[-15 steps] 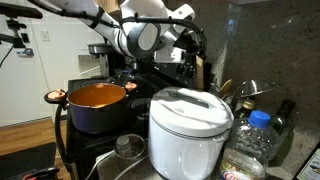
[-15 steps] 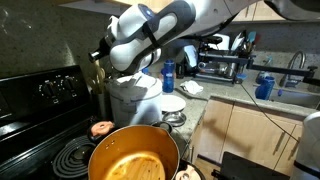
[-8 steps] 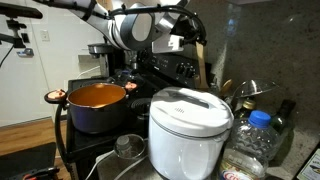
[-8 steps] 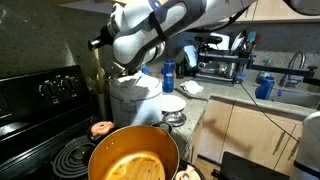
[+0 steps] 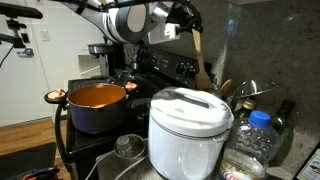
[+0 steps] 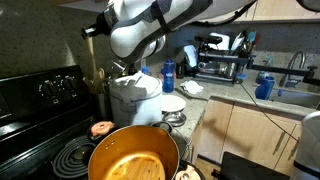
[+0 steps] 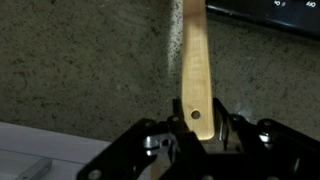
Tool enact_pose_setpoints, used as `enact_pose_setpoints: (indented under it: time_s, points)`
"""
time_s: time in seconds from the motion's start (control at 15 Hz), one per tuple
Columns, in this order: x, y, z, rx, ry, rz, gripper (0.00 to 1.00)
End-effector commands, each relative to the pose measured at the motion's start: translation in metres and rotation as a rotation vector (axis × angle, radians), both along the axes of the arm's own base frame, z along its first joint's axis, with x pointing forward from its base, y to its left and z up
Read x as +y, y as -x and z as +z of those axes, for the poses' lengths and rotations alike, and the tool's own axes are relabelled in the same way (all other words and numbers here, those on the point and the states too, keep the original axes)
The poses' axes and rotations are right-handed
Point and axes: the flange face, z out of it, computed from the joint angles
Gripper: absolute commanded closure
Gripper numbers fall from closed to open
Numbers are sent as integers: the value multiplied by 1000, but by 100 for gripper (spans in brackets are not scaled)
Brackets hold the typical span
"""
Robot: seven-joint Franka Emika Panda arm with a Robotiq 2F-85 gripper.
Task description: Take the spatula and stir the pot, then put it back in the rack
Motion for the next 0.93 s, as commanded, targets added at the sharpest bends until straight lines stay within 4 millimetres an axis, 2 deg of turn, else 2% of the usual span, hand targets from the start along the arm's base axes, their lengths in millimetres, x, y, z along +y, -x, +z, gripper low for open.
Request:
enact_pose_setpoints:
  time_s: [0.0,0.27,0.33,0.4,0.67,0.73,0.87]
  points:
    - [16,13,22,24,-22,13,92]
    - [37,16,42,116,-48,22,92]
    - [32,19,40,170,-44,18,92]
    - [31,10,30,115,-32,21,68]
    - [33,15,37,158,-44,15,68]
    - [33,15,36,159,-44,15,91]
    - [47,23,47,144,-34,41,91]
